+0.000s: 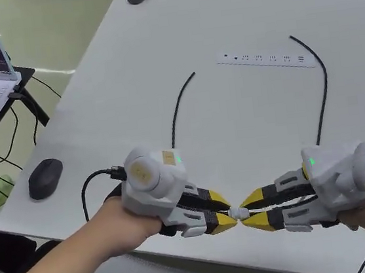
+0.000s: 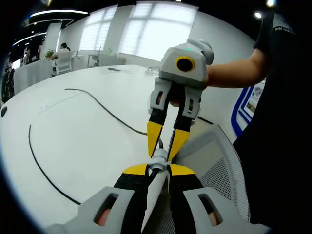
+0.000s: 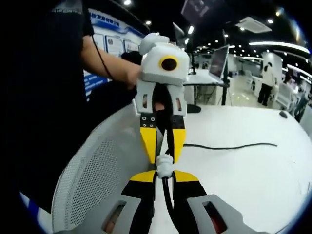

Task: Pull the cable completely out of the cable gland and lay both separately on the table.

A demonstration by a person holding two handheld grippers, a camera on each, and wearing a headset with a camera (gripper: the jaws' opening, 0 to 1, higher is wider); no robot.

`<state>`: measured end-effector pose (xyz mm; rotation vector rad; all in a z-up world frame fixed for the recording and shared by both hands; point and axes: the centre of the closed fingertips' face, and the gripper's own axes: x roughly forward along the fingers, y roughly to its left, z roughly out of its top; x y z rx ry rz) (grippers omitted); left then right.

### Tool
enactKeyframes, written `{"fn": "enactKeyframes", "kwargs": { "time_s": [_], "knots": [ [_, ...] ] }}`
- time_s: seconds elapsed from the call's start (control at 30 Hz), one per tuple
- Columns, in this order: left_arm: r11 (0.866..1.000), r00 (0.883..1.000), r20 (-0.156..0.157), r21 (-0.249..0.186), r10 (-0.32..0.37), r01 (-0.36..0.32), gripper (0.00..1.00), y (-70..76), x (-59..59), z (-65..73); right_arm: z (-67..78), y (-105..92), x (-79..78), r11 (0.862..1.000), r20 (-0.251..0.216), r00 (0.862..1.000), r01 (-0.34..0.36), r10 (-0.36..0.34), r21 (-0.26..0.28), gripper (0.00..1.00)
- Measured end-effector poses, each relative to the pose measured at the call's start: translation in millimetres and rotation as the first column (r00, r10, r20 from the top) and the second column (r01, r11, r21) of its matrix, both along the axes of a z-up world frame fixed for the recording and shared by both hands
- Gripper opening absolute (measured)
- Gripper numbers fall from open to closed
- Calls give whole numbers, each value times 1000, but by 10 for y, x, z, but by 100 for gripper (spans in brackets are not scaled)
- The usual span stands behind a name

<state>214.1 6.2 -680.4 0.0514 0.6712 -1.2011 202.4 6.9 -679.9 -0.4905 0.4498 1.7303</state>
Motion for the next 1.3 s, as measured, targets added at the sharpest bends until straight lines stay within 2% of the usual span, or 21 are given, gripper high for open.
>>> {"fn": "enactKeyframes", "kwargs": {
  "time_s": [0.03, 0.13, 0.17, 0.2, 0.27, 0.43, 0.5, 0.57, 0.6, 0.77, 0.8, 0.87, 0.9, 1.0, 1.03, 1.07, 1.13, 1.23, 1.3],
  "knots": [
    [1000, 1000, -6, -11, 2, -2, 15, -3, -13, 5, 2, -3, -4, 1000, 15, 1000, -2, 2, -3, 7],
    [999, 1000, -22, -31, 21, -21, 15, 6, -15, 15, 2, 4, 15, 1000, 109, 994, -15, 17, -13, 7],
    [999, 999, -28, -35, 24, -25, 15, 8, -15, 16, -4, 7, 1, 1000, 118, 993, -15, 17, -17, 7],
    [999, 999, -31, -38, 28, -29, 15, 8, -15, 19, -7, 10, 5, 1000, 146, 989, -18, 20, -21, 7],
    [999, 999, -37, -39, 25, -26, 15, 7, -26, 18, -15, 10, -14, 999, 152, 988, -20, 24, -26, 7],
    [999, 999, -23, -38, 28, -29, 15, 3, -17, 24, -20, 5, 7, 1000, 183, 983, 2, 4, -30, 8],
    [999, 1000, -6, -34, 25, -26, 15, -6, -10, 30, -17, -2, 23, 999, 174, 985, 23, -17, -33, 8],
    [1000, 1000, 27, -23, 14, -13, 15, -17, -7, 38, -13, -5, 33, 999, 180, 983, 31, -26, -27, 8],
    [1000, 1000, 27, -21, 10, -9, 15, -22, -15, 39, -14, -10, 34, 999, 177, 984, 31, -27, -25, 8],
    [1000, 997, 71, -3, -4, 4, 15, -45, 19, 84, 25, -27, 72, 997, 162, 984, 82, -78, -16, 9],
    [1000, 997, 75, -3, -5, 5, 15, -50, 20, 93, 36, -30, 95, 994, 150, 984, 104, -101, -14, 11],
    [1000, 994, 111, 2, -10, 10, 15, -66, 38, 122, 89, -26, 139, 989, 132, 980, 145, -145, 11, 16],
    [1000, 993, 118, -1, -7, 7, 15, -69, 46, 132, 119, -39, 167, 982, 103, 977, 187, -187, 14, 19],
    [1000, 990, 143, -3, -2, 2, 15, -82, 67, 162, 199, -90, 173, 978, 94, 974, 206, -207, 27, 26],
    [1000, 990, 143, -2, 0, 0, 15, -83, 69, 164, 213, -117, 173, 975, 85, 971, 222, -223, 22, 25],
    [1000, 990, 143, -2, 5, -4, 15, -86, 73, 172, 219, -165, 183, 964, 56, 962, 268, -267, 7, 26],
    [1000, 989, 145, -2, 14, -14, 15, -84, 84, 186, 246, -209, 207, 956, 73, 953, 295, -295, 12, 26],
    [999, 988, 153, -10, 35, -34, 14, -74, 108, 235, 232, -283, 244, 925, 92, 923, 378, -375, -26, 23],
    [999, 987, 153, -19, 48, -46, 14, -66, 127, 279, 234, -289, 289, 916, 187, 901, 401, -391, -21, 20]
  ]
}}
